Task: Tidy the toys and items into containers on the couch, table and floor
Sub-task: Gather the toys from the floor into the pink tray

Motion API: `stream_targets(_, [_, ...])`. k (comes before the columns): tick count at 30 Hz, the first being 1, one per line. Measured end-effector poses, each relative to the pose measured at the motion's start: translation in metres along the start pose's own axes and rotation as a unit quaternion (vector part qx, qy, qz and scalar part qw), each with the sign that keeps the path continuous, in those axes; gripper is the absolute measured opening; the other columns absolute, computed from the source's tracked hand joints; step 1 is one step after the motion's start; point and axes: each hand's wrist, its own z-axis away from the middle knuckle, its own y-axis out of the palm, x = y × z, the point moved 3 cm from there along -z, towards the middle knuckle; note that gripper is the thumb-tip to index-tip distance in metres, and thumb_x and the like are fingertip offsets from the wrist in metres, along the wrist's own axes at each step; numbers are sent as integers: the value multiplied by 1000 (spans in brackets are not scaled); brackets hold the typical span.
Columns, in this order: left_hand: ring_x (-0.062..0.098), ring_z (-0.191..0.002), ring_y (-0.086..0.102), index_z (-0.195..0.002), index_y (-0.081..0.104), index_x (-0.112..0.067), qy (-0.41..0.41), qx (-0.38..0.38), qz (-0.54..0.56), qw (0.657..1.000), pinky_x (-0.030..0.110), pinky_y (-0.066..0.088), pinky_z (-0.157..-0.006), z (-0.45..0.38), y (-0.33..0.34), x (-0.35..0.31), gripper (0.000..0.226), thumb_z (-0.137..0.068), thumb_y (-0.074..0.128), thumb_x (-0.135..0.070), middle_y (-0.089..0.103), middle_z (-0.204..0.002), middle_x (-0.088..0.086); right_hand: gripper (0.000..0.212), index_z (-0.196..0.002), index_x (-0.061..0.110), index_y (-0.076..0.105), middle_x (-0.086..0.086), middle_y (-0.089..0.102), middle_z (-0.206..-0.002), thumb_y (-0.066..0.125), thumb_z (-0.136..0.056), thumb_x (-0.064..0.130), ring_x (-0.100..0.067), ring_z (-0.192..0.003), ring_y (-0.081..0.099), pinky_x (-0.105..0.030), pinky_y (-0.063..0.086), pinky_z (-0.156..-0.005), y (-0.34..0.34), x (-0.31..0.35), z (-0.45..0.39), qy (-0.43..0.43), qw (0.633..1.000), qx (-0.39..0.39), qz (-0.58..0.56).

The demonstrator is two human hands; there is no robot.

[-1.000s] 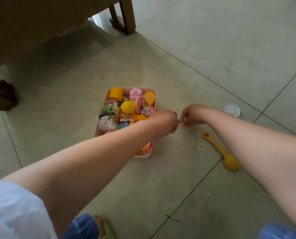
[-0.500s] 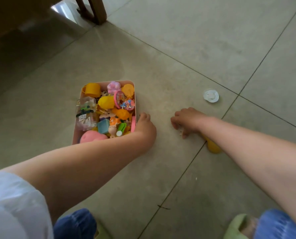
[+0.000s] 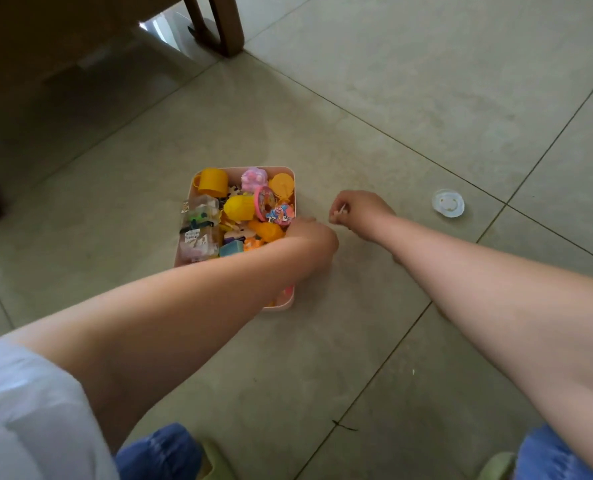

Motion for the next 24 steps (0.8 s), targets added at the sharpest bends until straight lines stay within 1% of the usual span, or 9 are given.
stream_targets(4, [32,-107,58,-115,61,-18,-109,-31,145,983,36,45,-81,-9,-30,61,34,-93,46,-38,60,-115,5,4,-90,18,61,-1,60,-83,57,-91,17,-14,-59,58,-24,44,-58,-9,33,-18,31,974,-93,-203])
stream_targets(7, [28,-87,58,-97,61,-12,-211,-77,201,953,35,48,-75,-4,-32,106,20,-91,49,-27,59,-94,5,14,-105,11,59,-6,57,-85,48,-97,11,-11,-60,58,-21,49,-55,-4,53,-26,73,930,-73,-352])
stream_targets(9, [25,-82,54,-95,57,-11,-255,-97,214,938,31,44,-70,1,-30,130,16,-93,50,-26,53,-88,4,20,-112,6,60,-7,58,-86,48,-97,8,-12,-61,58,-22,48,-57,0,67,-27,62,932,-35,-357])
stream_targets(11, [27,-90,56,-101,57,-14,-277,-67,179,942,34,44,-77,5,-28,145,16,-93,49,-25,55,-98,7,23,-115,7,63,-6,60,-91,52,-95,10,-15,-70,60,-23,45,-60,1,77,-26,22,955,2,-295])
stream_targets(13, [28,-103,57,-108,59,-12,-308,-55,156,937,35,45,-85,4,-23,151,24,-93,47,-25,57,-110,7,23,-114,12,66,-4,61,-99,56,-94,15,-17,-89,59,-24,45,-72,-1,74,-26,8,974,-12,-226])
stream_targets(15, [27,-108,56,-113,61,-11,-337,-99,169,921,34,45,-87,1,-20,151,34,-91,52,-34,58,-115,7,23,-112,16,68,-5,63,-111,53,-94,15,-18,-97,56,-24,42,-80,-7,59,-27,28,978,-52,-201])
stream_targets(18, [30,-119,46,-124,53,-14,-289,-192,194,918,39,42,-91,-10,-33,131,36,-91,55,-28,51,-127,11,32,-103,24,69,-5,64,-119,45,-90,8,-21,-94,58,-24,43,-79,-24,20,-27,88,975,-106,-173])
stream_targets(20, [31,-118,45,-122,51,-15,-220,-238,214,922,41,42,-89,-19,-46,101,31,-92,53,-23,50,-124,12,36,-99,30,68,-5,63,-120,44,-86,7,-26,-105,60,-27,47,-88,-41,-13,-23,133,973,-137,-131])
stream_targets(24, [31,-120,44,-129,48,-17,-33,-237,260,935,39,41,-93,-37,-60,15,41,-92,56,-31,49,-127,11,41,-114,31,63,-9,50,-131,45,-87,8,-30,-126,44,-35,43,-102,-72,-85,-4,202,964,-172,-7])
